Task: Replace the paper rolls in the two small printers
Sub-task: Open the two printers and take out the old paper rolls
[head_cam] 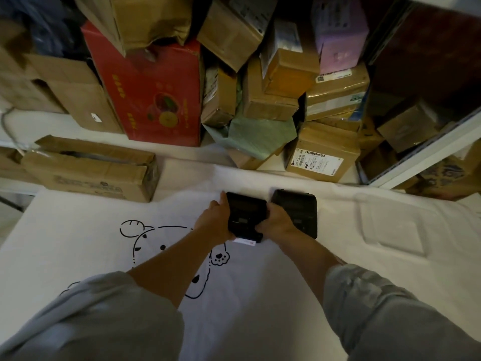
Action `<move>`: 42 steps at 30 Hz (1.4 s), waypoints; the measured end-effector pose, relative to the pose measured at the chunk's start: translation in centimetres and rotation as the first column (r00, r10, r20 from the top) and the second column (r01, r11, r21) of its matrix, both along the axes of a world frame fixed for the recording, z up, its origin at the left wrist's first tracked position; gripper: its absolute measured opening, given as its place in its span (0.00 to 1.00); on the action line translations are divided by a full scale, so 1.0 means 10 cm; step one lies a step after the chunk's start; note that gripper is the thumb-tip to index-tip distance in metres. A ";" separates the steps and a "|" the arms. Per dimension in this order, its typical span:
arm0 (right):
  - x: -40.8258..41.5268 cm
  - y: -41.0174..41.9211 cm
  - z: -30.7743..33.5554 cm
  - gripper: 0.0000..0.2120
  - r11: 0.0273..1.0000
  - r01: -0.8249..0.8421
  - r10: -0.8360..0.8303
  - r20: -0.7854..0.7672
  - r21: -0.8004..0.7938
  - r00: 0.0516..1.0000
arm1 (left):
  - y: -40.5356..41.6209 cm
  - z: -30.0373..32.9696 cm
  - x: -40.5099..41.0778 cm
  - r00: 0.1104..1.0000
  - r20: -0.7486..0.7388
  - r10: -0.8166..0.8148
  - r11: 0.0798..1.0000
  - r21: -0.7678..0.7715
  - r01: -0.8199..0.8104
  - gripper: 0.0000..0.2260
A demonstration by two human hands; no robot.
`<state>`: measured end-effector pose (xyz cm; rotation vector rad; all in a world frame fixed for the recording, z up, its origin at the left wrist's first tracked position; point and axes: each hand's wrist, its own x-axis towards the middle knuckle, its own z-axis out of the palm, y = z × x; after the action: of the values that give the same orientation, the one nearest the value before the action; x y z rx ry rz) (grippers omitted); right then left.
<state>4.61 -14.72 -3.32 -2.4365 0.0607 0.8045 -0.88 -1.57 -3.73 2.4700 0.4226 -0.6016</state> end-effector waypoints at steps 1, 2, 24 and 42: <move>-0.05 -0.01 0.00 0.33 0.993 -0.101 0.102 0.020 -0.054 0.995 | -0.01 -0.02 -0.02 1.000 0.009 0.019 1.000 0.012 -0.019 0.48; -0.10 -0.01 0.00 0.40 0.973 -0.200 0.204 0.028 -0.119 0.978 | -0.02 -0.04 -0.04 0.999 0.022 0.049 0.999 0.021 -0.050 0.46; -0.25 -0.09 -0.03 0.31 0.927 0.134 -0.152 0.026 0.351 0.988 | 0.04 0.05 -0.19 0.930 0.148 0.337 0.807 -0.553 -0.204 0.26; -0.54 -0.17 -0.24 0.26 0.995 -0.068 0.038 0.334 0.077 0.942 | -0.09 -0.18 -0.41 0.880 0.326 0.346 0.926 -0.269 -0.264 0.23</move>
<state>-0.76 -16.46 -5.77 -2.4638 -0.1664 0.3980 -5.00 -2.46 -5.54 2.1761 0.5504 -0.0416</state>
